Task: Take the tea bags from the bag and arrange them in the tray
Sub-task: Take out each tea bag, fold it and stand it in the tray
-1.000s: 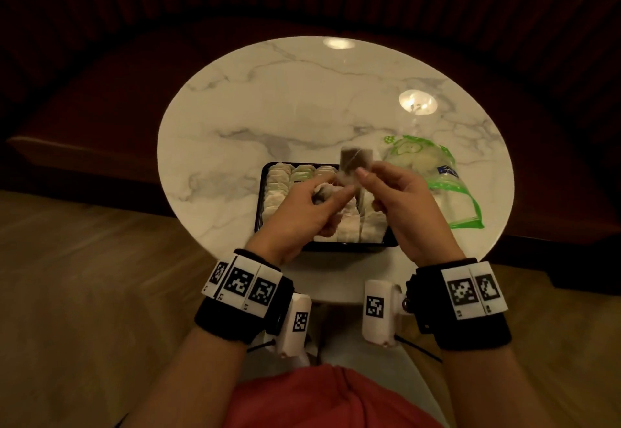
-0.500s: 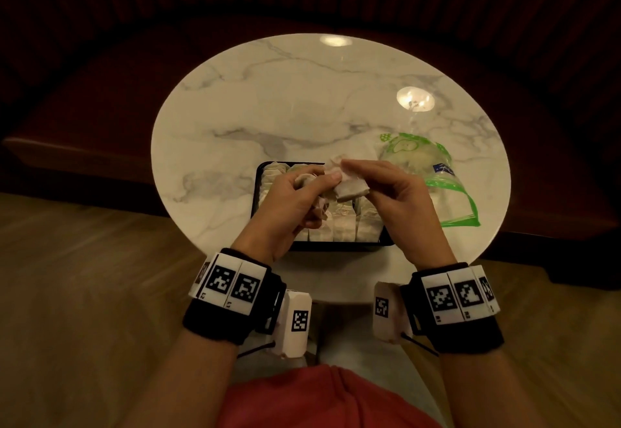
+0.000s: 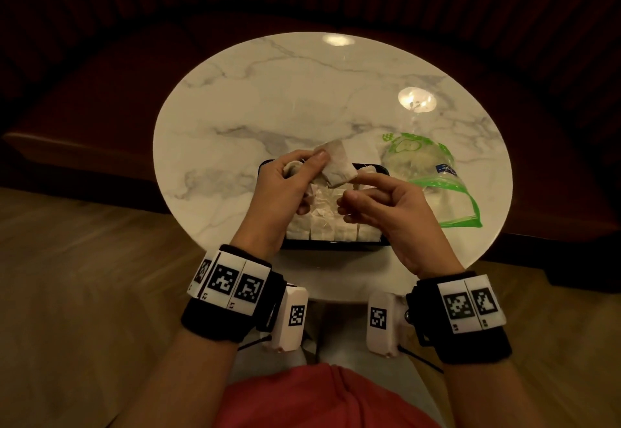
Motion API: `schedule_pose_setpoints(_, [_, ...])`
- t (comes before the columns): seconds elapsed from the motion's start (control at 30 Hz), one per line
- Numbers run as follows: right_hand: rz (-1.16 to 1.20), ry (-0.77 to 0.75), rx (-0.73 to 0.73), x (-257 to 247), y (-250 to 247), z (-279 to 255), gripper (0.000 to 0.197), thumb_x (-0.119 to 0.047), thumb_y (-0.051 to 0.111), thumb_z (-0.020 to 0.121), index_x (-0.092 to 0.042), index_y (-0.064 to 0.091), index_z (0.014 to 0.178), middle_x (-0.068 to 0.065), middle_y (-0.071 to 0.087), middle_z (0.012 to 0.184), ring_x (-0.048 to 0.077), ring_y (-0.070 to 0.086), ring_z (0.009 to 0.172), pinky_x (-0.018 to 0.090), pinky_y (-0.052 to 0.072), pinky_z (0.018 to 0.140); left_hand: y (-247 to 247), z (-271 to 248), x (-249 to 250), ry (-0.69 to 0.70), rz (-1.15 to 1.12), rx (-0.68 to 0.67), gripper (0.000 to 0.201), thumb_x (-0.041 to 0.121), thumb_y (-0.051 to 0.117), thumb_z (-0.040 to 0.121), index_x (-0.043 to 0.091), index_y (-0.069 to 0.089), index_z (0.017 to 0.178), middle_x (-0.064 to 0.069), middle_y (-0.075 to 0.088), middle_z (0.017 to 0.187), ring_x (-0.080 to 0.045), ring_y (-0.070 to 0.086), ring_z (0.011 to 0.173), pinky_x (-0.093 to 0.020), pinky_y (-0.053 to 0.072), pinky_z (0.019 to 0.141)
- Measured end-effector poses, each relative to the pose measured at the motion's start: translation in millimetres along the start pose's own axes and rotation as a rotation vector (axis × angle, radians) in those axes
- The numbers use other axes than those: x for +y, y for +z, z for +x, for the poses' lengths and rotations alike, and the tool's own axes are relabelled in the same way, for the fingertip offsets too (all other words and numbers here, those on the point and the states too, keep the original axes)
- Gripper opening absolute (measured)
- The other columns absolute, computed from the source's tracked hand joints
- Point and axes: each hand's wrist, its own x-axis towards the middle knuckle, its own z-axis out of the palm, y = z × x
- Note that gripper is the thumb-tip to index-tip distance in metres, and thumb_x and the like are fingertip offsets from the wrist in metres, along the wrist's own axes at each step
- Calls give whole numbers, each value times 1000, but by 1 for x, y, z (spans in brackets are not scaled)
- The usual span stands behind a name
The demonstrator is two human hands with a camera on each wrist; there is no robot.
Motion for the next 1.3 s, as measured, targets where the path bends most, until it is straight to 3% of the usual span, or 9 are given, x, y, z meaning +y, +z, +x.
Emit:
schedule_pose_setpoints(0.37, [-142, 79, -76, 8, -5, -5, 15, -5, 61, 91, -9, 72, 100, 3, 74, 81, 11, 67, 75, 20, 54, 66, -3, -6, 14, -82, -32, -72, 33, 34, 59, 96, 20, 62, 66, 7, 51, 53, -8, 39, 44, -19, 27, 41])
schedule_pose_setpoints(0.5, [-126, 79, -65, 5, -10, -3, 16, -5, 60, 91, -11, 70, 102, 5, 74, 86, 12, 67, 77, 22, 54, 67, -7, -9, 17, -153, 94, -225, 32, 35, 60, 94, 7, 66, 80, 0, 48, 60, -13, 39, 51, -21, 27, 45])
schedule_pose_setpoints(0.63, [-84, 50, -42, -2, -12, 0, 28, -27, 71, 77, -18, 72, 103, 11, 72, 93, 19, 66, 80, 22, 54, 65, -6, -12, 19, -167, 242, -357, 29, 32, 60, 94, 4, 62, 85, -7, 44, 65, -11, 40, 47, -19, 26, 44])
schedule_pose_setpoints(0.73, [-56, 60, -59, -8, -16, 1, 47, -52, 84, 56, -30, 76, 96, 12, 71, 92, 24, 65, 84, 23, 55, 65, -5, -15, 20, -173, 287, -421, 50, 38, 62, 91, -11, 60, 98, -14, 51, 79, -21, 42, 57, -22, 29, 48])
schedule_pose_setpoints(0.8, [-37, 69, -74, -9, -18, 1, 55, -57, 87, 49, -30, 76, 95, 12, 70, 92, 26, 62, 84, 24, 55, 64, -5, -17, 21, -174, 287, -451, 48, 45, 65, 83, -1, 68, 97, -16, 56, 85, -27, 43, 68, -26, 31, 53])
schedule_pose_setpoints(0.87, [3, 77, -87, -10, -19, 1, 53, -53, 88, 51, -28, 76, 95, 11, 71, 93, 31, 59, 88, 28, 54, 67, -5, -18, 22, -158, 289, -474, 43, 49, 65, 77, 11, 74, 92, -16, 59, 86, -27, 45, 74, -28, 32, 56])
schedule_pose_setpoints(1.0, [29, 93, -75, -12, -20, 0, 39, -39, 85, 58, -25, 77, 94, 12, 73, 92, 32, 61, 93, 34, 56, 76, -6, -17, 18, -151, 287, -518, 60, 52, 64, 76, -2, 67, 102, -15, 53, 79, -23, 43, 59, -25, 31, 52])
schedule_pose_setpoints(1.1, [40, 117, 11, -12, -17, 2, 27, -21, 76, 64, -20, 75, 90, 17, 70, 87, 33, 61, 90, 34, 57, 74, -5, -17, 16, -164, 276, -543, 49, 47, 63, 79, 1, 69, 94, -12, 46, 73, -12, 38, 51, -22, 27, 47])
schedule_pose_setpoints(1.3, [65, 149, 121, -9, -13, 4, 31, -15, 76, 62, -11, 67, 92, 6, 71, 70, 14, 68, 66, 25, 57, 61, -5, -14, 7, -221, 382, -524, 26, 35, 63, 92, 15, 69, 77, -2, 47, 61, -9, 41, 45, -19, 31, 42])
